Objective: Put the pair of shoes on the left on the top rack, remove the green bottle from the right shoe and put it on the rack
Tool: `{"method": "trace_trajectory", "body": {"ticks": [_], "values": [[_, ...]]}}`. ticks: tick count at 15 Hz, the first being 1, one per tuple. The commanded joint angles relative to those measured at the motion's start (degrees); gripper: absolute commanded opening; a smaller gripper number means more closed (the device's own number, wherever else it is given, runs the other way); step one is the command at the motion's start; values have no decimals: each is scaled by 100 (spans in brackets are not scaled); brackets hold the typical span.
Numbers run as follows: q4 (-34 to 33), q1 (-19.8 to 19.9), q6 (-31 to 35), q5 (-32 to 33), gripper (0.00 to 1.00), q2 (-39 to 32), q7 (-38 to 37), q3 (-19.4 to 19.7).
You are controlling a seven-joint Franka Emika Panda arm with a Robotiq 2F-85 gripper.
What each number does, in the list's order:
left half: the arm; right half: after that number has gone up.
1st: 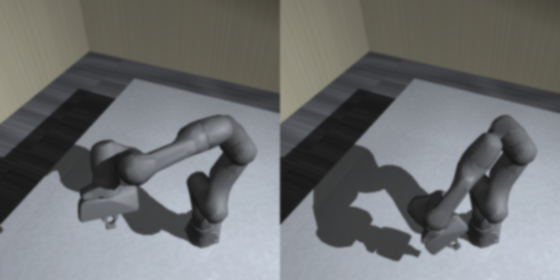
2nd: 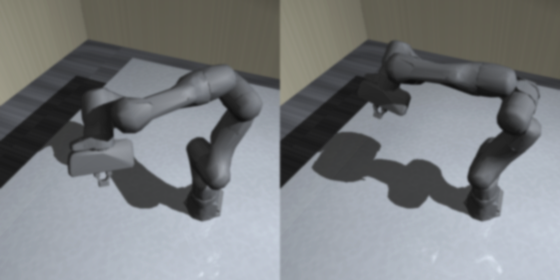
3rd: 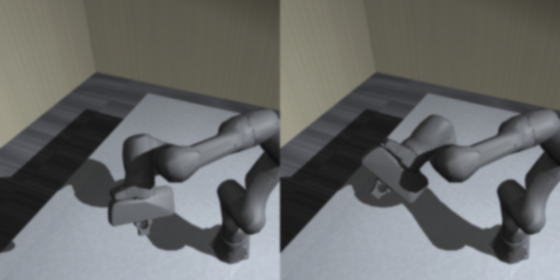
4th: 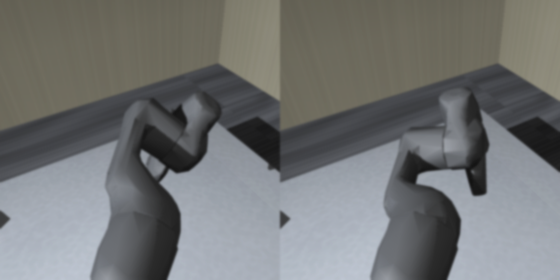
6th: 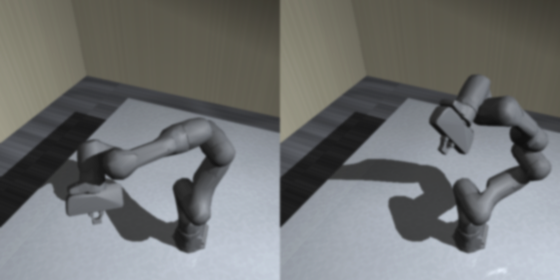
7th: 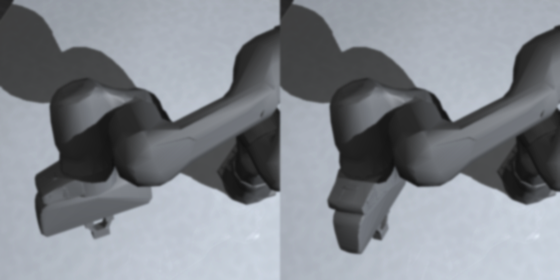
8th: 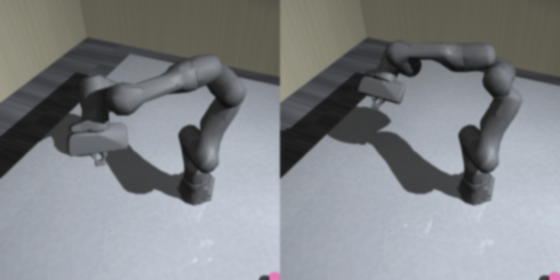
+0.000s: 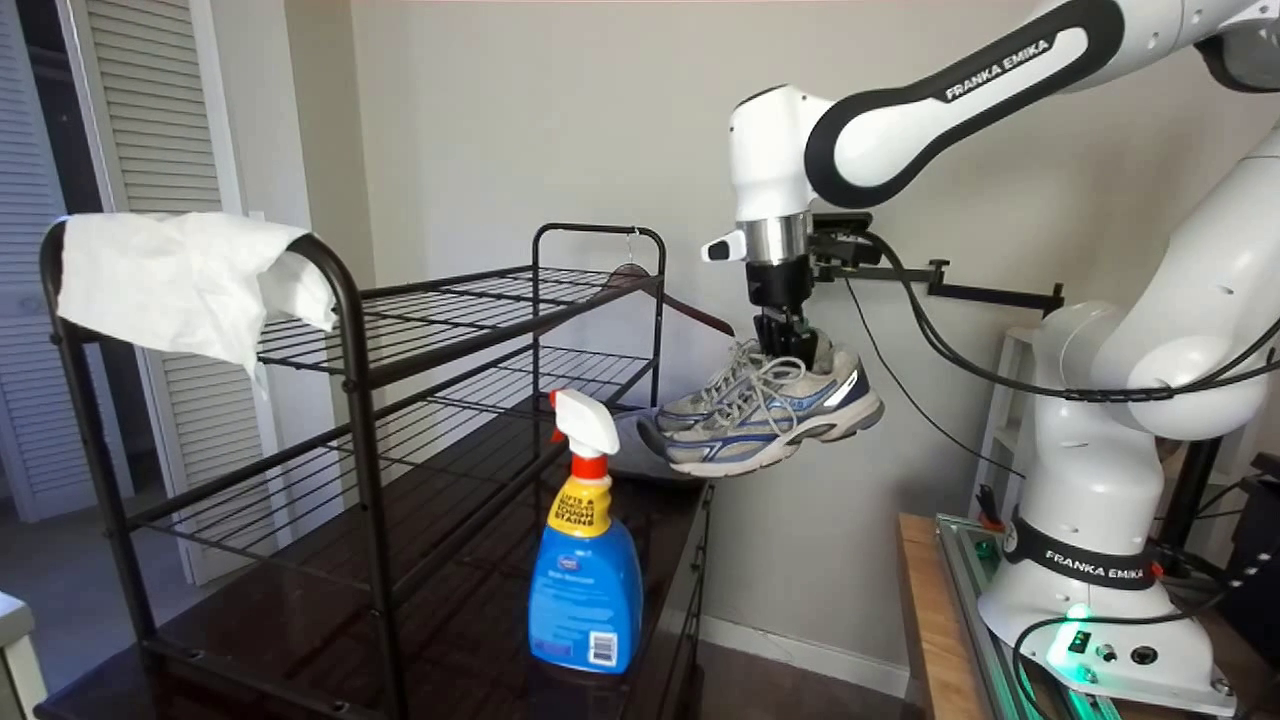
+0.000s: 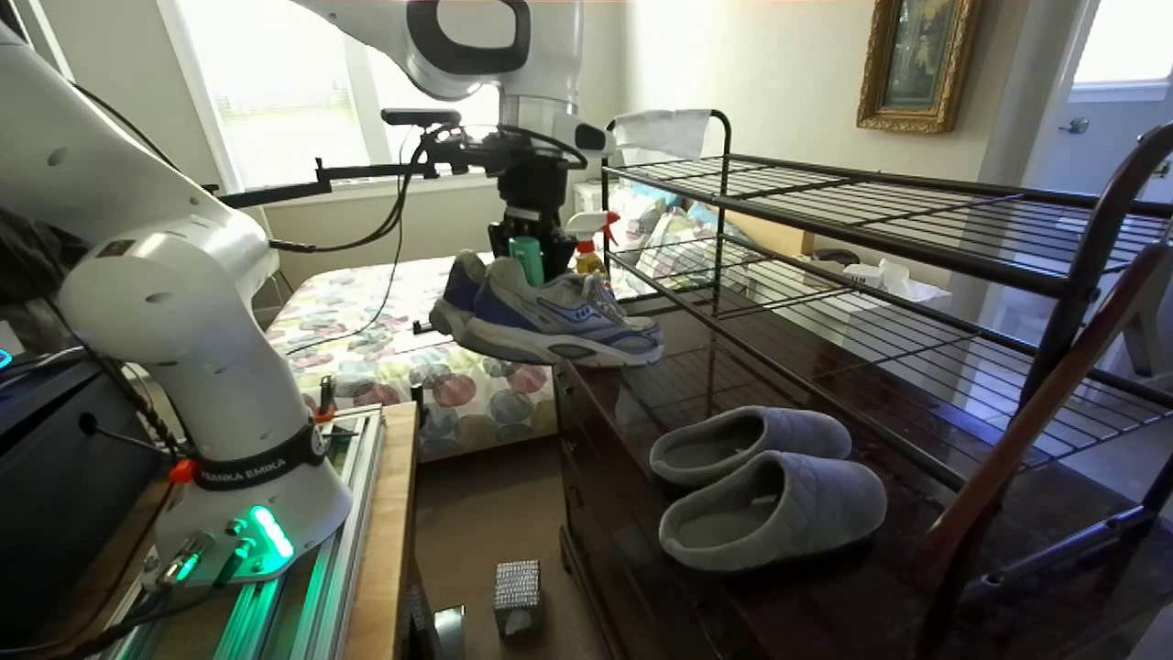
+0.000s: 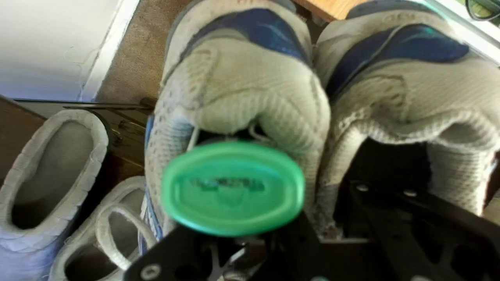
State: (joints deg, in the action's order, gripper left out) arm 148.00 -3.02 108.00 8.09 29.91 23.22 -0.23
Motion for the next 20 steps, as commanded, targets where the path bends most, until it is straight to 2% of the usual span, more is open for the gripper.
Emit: {"method": "trace_trajectory", "body": {"ticks": [1, 4, 7, 14, 15, 16, 20], "values": [[-83, -35, -613, 111, 6, 937, 63, 194], [-301, -75, -712, 51, 6, 1240, -6, 283], [-503, -170, -442, -63, 6, 1355, -53, 327], [-1316, -499, -173, -307, 6, 1055, -12, 317], [-911, -384, -184, -92, 6, 1225, -57, 291], [-954, -416, -186, -103, 22, 1207, -53, 285], [-820, -409, -187, -99, 22, 1174, -52, 293]]}}
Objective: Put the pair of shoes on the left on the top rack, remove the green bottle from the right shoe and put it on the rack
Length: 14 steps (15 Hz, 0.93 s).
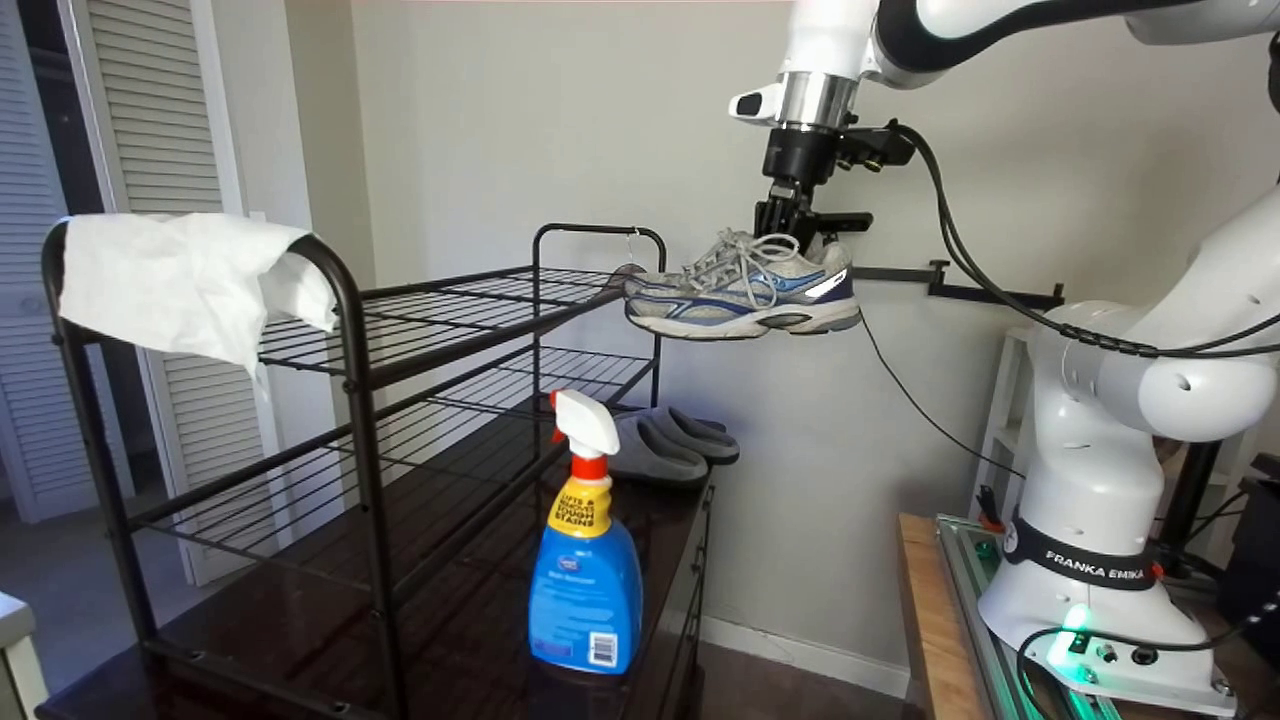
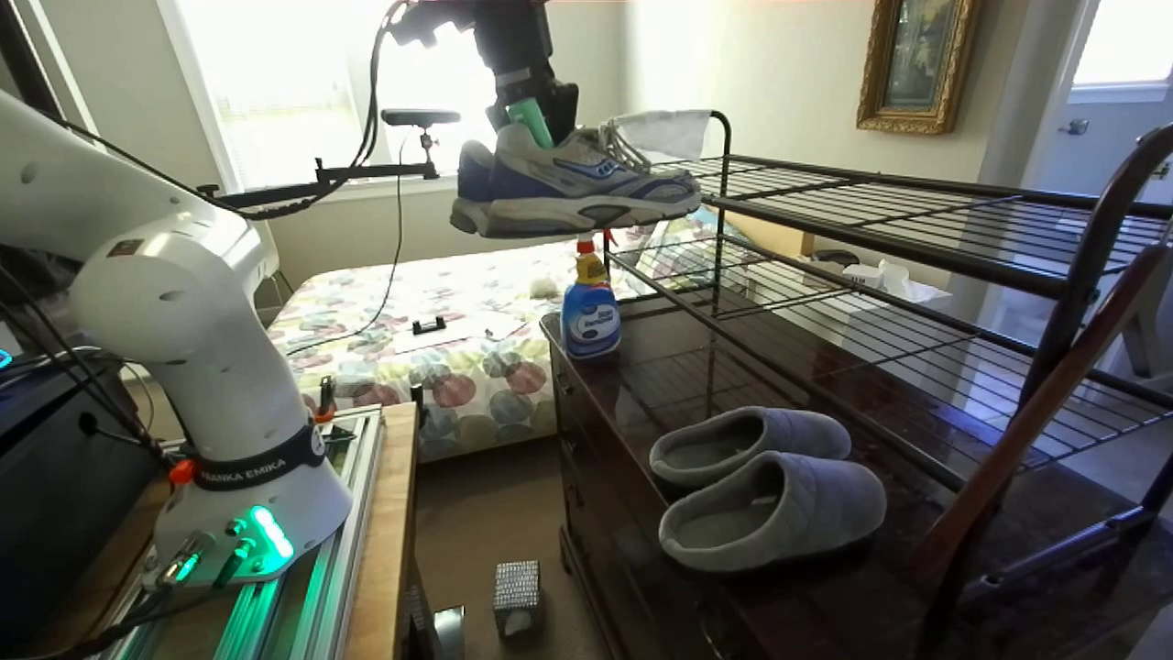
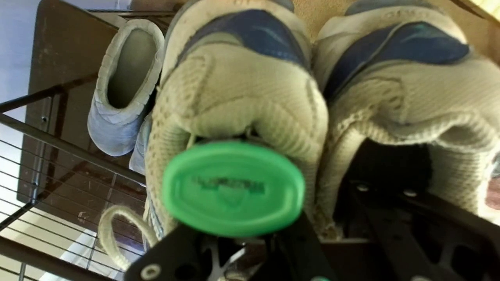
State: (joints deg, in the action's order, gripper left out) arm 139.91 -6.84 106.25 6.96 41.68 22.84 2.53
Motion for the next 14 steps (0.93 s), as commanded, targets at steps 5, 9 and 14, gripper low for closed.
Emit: {"method": "trace_trajectory", "body": {"ticks": [5, 9, 14], "values": [[-207, 35, 281, -38, 6, -162, -302, -18], [-543, 78, 573, -112, 6, -397, -649, -47], [-1419, 20, 738, -69, 6, -1089, -878, -276]]}}
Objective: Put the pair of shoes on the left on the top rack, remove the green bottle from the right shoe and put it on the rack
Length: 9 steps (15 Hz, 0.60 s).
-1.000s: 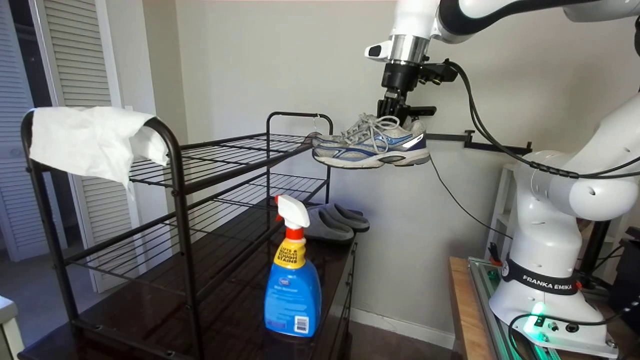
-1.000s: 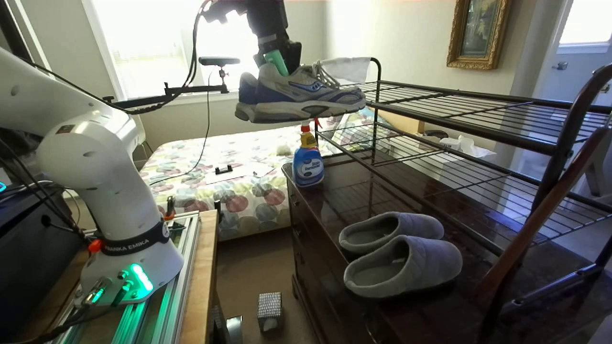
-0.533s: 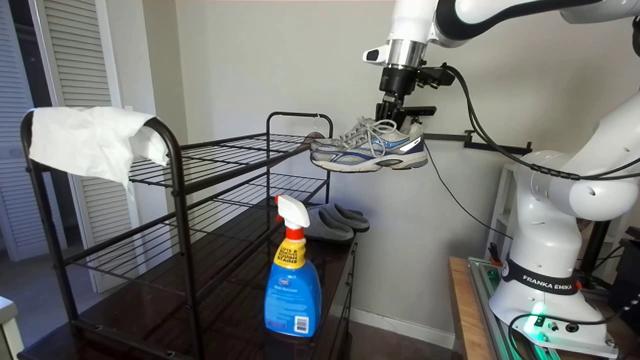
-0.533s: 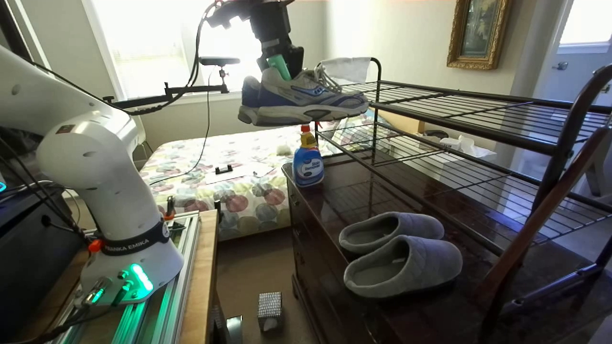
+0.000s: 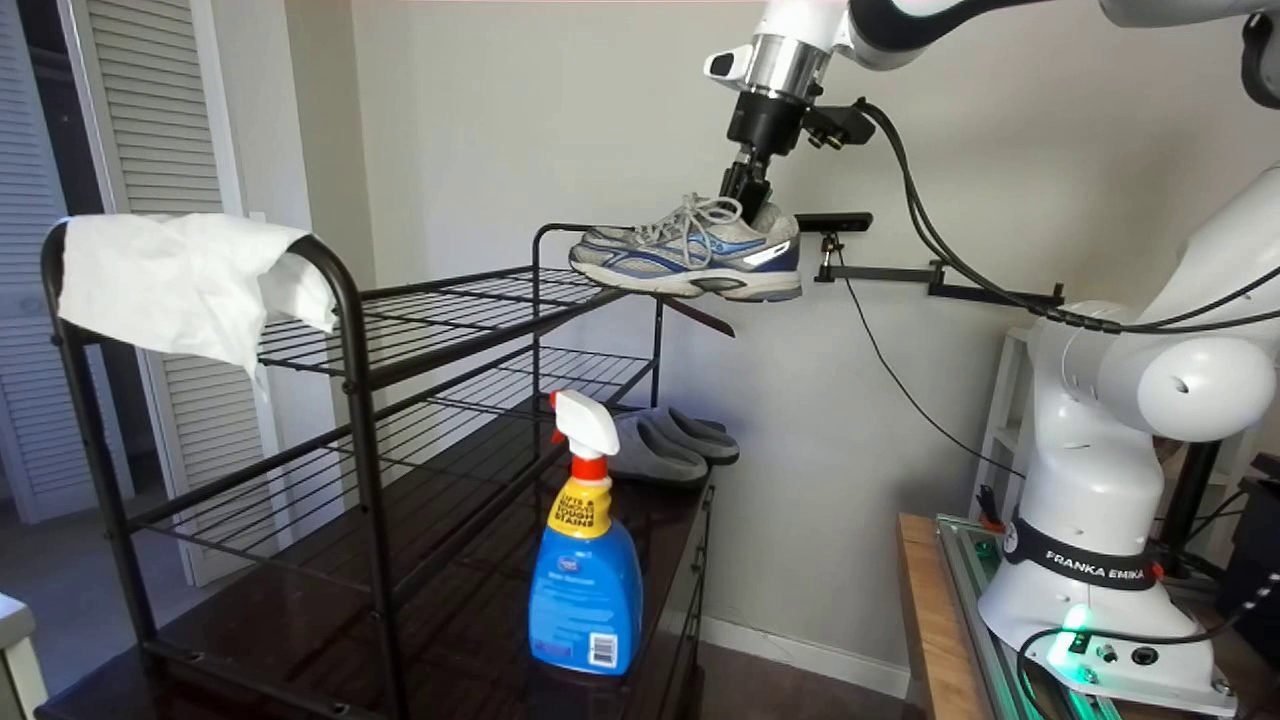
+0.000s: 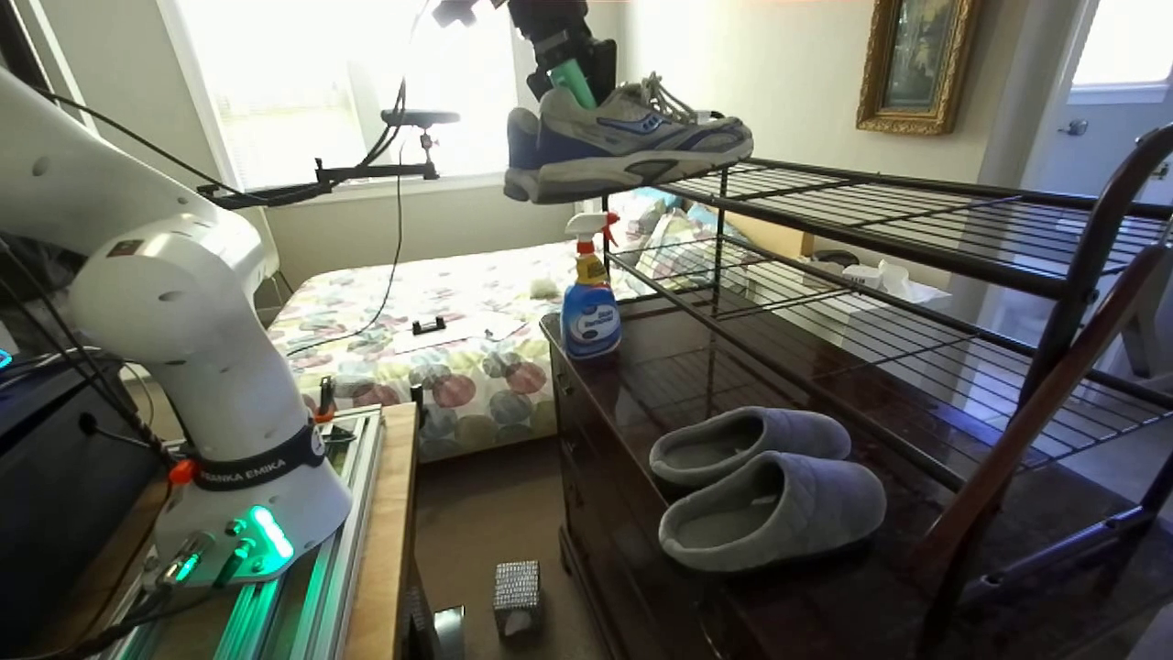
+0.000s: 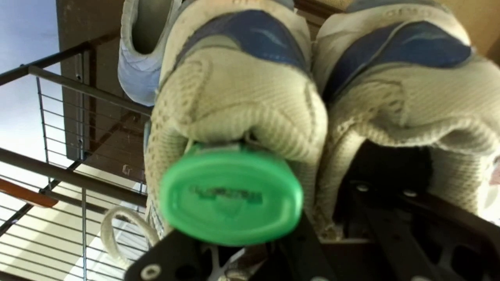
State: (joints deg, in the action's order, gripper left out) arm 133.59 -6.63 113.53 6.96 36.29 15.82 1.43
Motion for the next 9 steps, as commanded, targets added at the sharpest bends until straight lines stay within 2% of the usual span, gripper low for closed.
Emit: {"method": "trace_trajectory", "body": {"ticks": [1, 9], "values": [[-1044, -15, -16, -54, 6, -764, -229, -250], [-3269, 105, -420, 48, 6, -2544, -1352, -760]]}}
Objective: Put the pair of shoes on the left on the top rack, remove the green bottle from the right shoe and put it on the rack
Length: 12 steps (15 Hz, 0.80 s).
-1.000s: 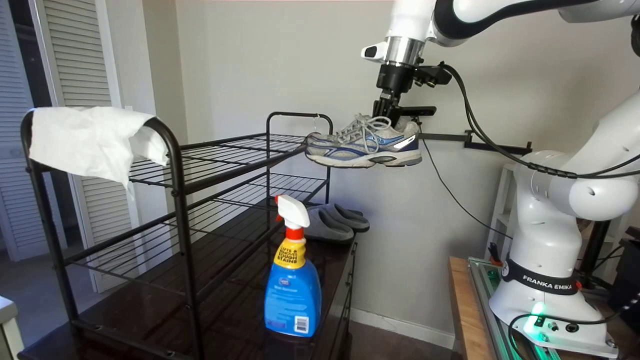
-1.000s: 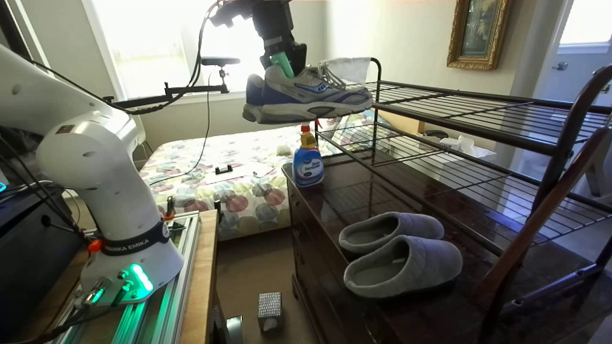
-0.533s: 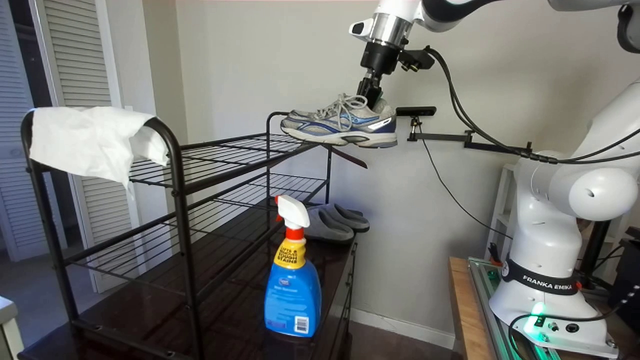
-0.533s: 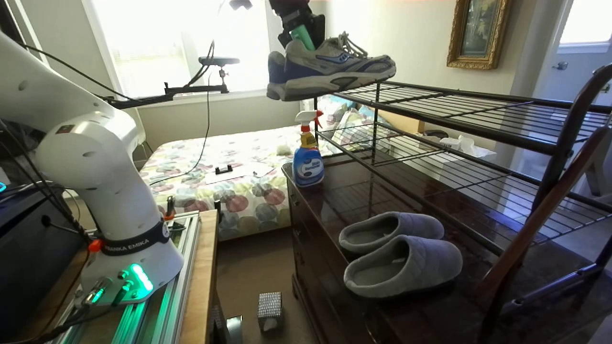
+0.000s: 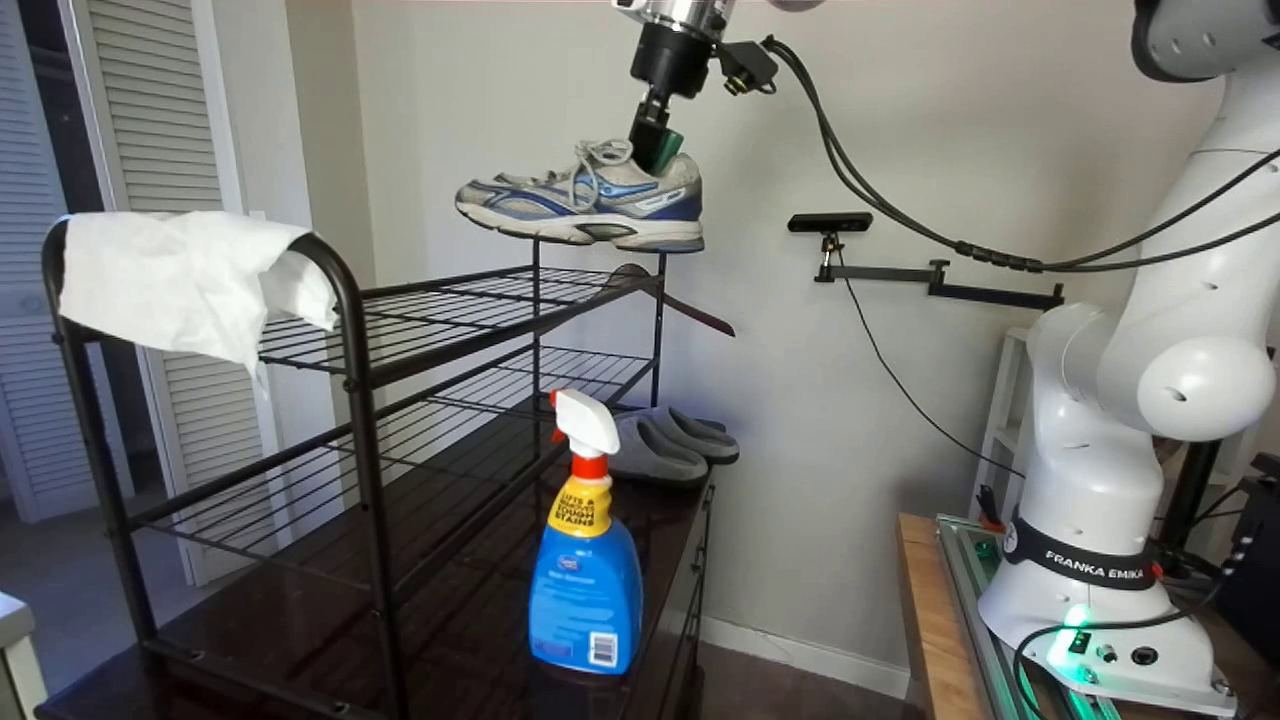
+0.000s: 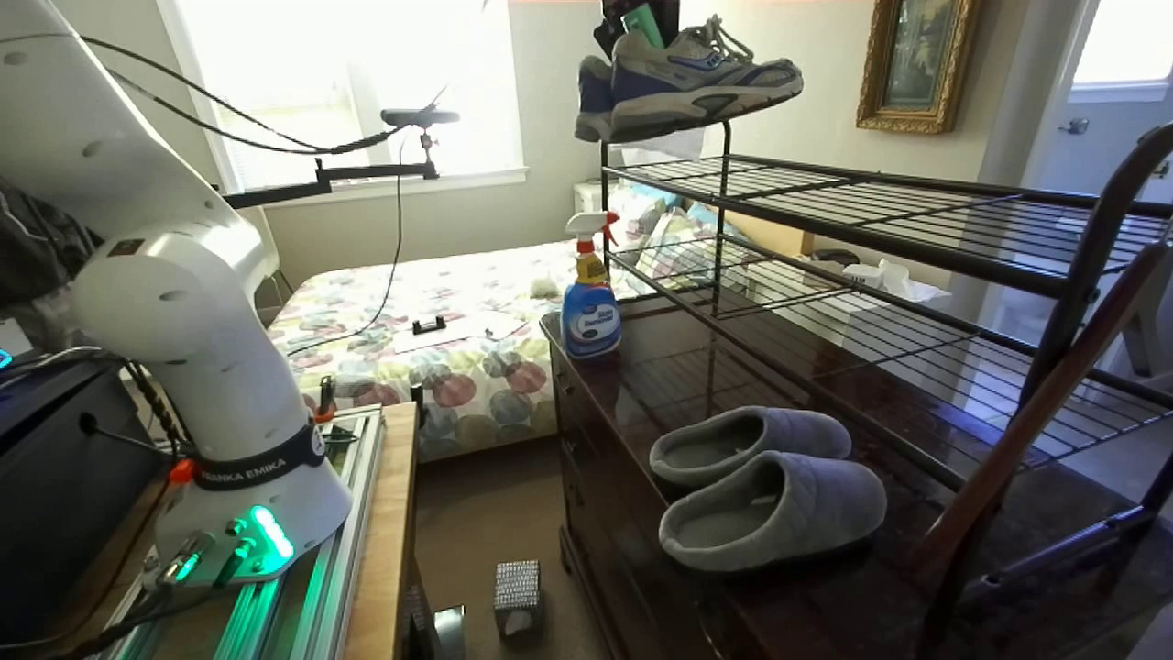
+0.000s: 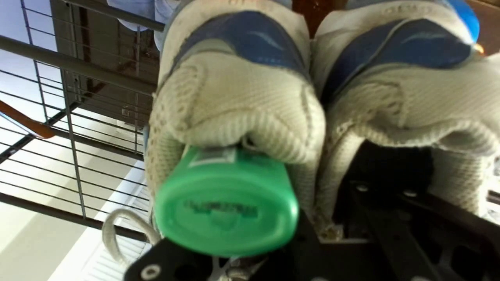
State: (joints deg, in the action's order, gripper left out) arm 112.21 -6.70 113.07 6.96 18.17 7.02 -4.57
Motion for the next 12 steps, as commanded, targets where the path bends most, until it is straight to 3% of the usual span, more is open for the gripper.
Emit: {"method": "trace_trajectory", "body": {"ticks": [1, 7, 8, 11, 12], "values": [[-1399, 116, -535, -56, 6, -933, -645, -145], [-2967, 180, -1128, 147, 6, -1974, -1305, -89], [-2109, 165, -813, 40, 22, -1550, -1156, -70], [-2583, 178, -943, 41, 22, -1864, -1182, -47], [-2625, 177, -965, 41, 6, -1896, -1187, -46]]}}
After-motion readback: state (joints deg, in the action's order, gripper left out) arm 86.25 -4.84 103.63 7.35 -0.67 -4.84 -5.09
